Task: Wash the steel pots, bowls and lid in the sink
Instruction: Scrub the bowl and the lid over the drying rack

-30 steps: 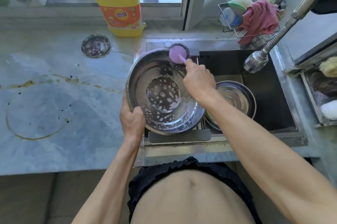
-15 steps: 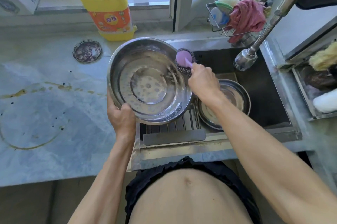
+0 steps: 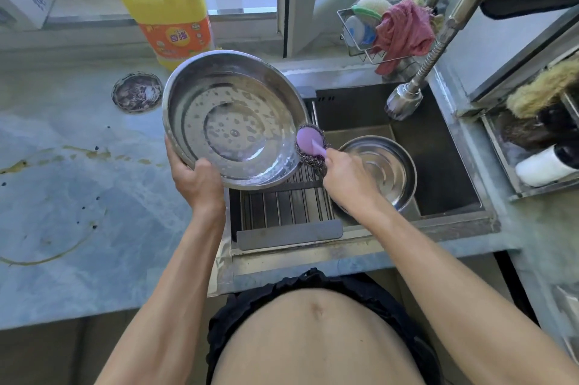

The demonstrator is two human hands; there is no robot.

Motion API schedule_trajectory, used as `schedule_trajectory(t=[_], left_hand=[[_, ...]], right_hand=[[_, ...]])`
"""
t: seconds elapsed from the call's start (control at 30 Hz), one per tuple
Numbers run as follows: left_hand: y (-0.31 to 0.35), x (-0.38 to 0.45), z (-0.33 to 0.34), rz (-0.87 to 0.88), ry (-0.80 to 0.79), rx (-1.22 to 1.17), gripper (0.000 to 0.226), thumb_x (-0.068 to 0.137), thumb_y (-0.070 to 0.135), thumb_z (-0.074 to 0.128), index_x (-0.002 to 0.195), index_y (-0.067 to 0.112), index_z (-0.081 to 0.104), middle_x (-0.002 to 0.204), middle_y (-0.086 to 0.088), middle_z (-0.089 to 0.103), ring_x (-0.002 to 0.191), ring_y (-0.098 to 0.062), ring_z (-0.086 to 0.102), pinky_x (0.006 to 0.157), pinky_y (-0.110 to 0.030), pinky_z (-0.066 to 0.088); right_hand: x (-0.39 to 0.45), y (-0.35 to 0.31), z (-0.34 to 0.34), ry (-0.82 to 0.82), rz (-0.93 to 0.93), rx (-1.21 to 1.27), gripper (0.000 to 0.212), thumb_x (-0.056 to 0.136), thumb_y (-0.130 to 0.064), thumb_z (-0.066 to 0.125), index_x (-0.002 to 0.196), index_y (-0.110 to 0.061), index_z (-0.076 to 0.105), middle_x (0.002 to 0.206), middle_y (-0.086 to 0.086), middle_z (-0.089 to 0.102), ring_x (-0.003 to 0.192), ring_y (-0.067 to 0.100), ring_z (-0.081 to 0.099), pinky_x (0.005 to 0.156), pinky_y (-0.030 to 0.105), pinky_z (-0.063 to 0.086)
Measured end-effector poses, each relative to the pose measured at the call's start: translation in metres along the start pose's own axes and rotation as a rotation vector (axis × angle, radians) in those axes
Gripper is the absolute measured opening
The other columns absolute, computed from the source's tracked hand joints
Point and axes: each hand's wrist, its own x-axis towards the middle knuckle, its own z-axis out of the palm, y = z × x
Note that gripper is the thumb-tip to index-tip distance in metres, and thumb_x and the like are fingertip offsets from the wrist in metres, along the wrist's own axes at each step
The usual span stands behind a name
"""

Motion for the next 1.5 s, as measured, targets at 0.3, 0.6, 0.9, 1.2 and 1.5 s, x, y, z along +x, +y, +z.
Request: schedule_trajectory(t=[0.3,0.6,0.9,1.2,1.5], left_hand=[[0.001,-0.011,0.027,-0.078,-0.007,-0.046,0.083,0.083,-0.007,0.035,0.158,0.027,0.034,0.147,0.008,0.053,0.118,-0.007,0.057,0.100,-0.013,0.046],[-0.014,-0.027,0.032,-0.108,-0.058,-0.044,0.081,0.086,-0.009,0.035,0.159,0.025,0.029,0.137,0.013,0.048,0.121,-0.005,0.052,0.097,-0.007,0.040],[-0.030,-0.041,0.039,-0.233,-0.035,-0.132,0.078,0.084,-0.005,0.031,0.153,0.031,0.035,0.131,0.015,0.056,0.103,0.005,0.062,0.092,-0.020,0.053],[-0.041,-0.065,0.045,-0.406,-0.008,-0.144,0.085,0.077,0.006,0.036,0.156,0.036,0.025,0.137,0.002,0.056,0.118,-0.026,0.061,0.100,-0.054,0.054],[-0.028,-0.058,0.017,-0.689,-0.355,0.149,0.052,0.104,0.045,0.027,0.131,0.012,0.057,0.099,-0.021,0.070,0.094,-0.040,0.069,0.072,-0.043,0.056]], right_hand=[[-0.044,-0.005,-0.004,-0.009,-0.157,-0.108,0.053,0.098,-0.013,0.040,0.144,-0.039,0.044,0.078,0.013,0.060,0.075,0.038,0.057,0.057,0.041,0.039],[-0.074,-0.017,0.001,-0.046,-0.178,-0.188,0.062,0.093,-0.010,0.041,0.147,-0.041,0.035,0.090,0.014,0.065,0.083,0.036,0.062,0.061,0.039,0.037],[-0.079,0.005,-0.008,-0.002,-0.179,-0.200,0.064,0.096,-0.009,0.040,0.149,-0.043,0.031,0.081,0.011,0.061,0.076,0.036,0.060,0.058,0.038,0.034],[-0.074,0.028,-0.013,-0.076,-0.236,-0.247,0.066,0.093,-0.006,0.038,0.150,-0.037,0.029,0.089,0.014,0.064,0.078,0.037,0.062,0.058,0.041,0.039],[-0.057,0.043,-0.010,-0.018,-0.208,-0.275,0.058,0.094,-0.007,0.038,0.146,-0.031,0.036,0.091,0.015,0.066,0.081,0.039,0.064,0.059,0.040,0.035]])
